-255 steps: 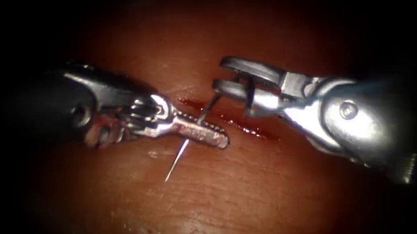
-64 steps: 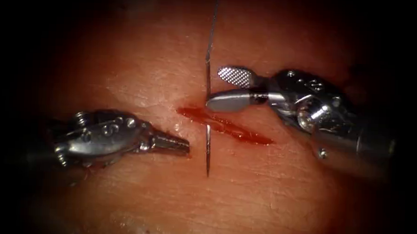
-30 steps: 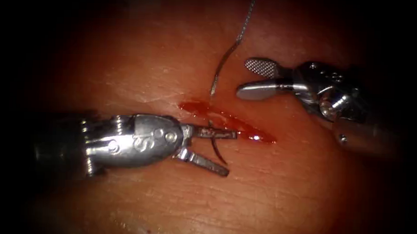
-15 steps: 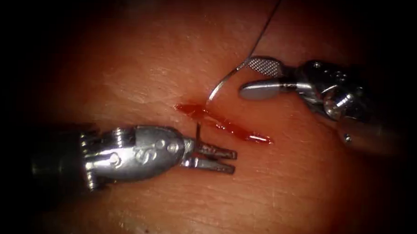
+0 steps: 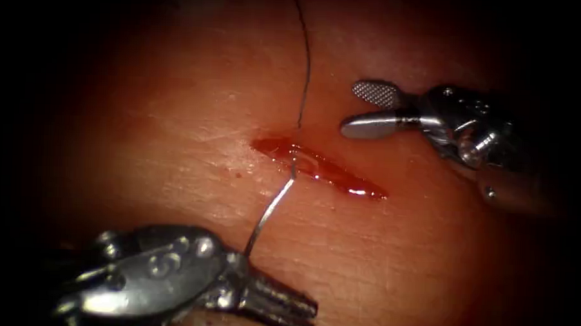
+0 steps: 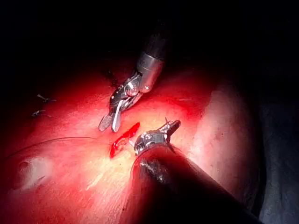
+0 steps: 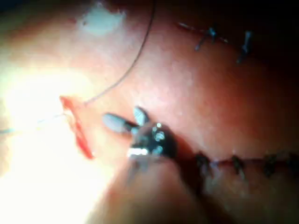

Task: Wound Closure

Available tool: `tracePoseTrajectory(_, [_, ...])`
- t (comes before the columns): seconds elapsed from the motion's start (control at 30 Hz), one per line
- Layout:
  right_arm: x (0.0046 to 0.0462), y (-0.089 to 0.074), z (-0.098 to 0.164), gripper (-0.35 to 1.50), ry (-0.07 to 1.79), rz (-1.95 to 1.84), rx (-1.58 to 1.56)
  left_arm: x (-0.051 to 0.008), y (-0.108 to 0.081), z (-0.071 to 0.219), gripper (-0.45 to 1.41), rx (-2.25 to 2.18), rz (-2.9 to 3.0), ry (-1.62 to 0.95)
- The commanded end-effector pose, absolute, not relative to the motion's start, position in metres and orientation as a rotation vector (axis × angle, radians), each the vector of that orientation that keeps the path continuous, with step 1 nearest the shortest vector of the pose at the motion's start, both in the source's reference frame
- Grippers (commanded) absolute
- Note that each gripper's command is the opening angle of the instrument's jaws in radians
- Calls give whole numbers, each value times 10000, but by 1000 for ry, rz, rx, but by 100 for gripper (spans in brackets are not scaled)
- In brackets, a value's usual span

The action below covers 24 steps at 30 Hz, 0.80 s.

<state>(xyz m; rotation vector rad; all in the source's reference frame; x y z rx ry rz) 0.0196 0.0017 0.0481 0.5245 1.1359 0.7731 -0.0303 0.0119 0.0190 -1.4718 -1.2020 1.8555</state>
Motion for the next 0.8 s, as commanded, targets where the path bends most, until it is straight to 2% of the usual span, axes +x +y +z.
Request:
tracePoseTrajectory(0.03, [202, 19, 487, 119, 1137, 772, 531, -308, 120, 192, -45, -1474, 1858, -1210])
tracePoseTrajectory(0.23, [200, 16, 483, 119, 1136, 771, 553, -308, 125, 181, -45, -1525, 1887, -1187])
tracePoseTrajectory(0.5, [191, 8, 470, 114, 1129, 765, 595, -293, 193, 176, -45, -1641, 2210, -681])
tracePoseTrajectory(0.53, [191, 5, 468, 108, 1127, 767, 612, -290, 210, 173, -45, -1649, 2223, -629])
tracePoseTrajectory(0.6, [192, 3, 466, 96, 1125, 766, 635, -289, 229, 169, -45, -1658, 2240, -572])
tracePoseTrajectory(0.7, [193, 0, 462, 89, 1120, 772, 648, -288, 249, 166, -45, -1652, 2249, -517])
tracePoseTrajectory(0.8, [192, 4, 455, 97, 1139, 809, 676, -290, 255, 170, -45, -1659, 2265, -488])
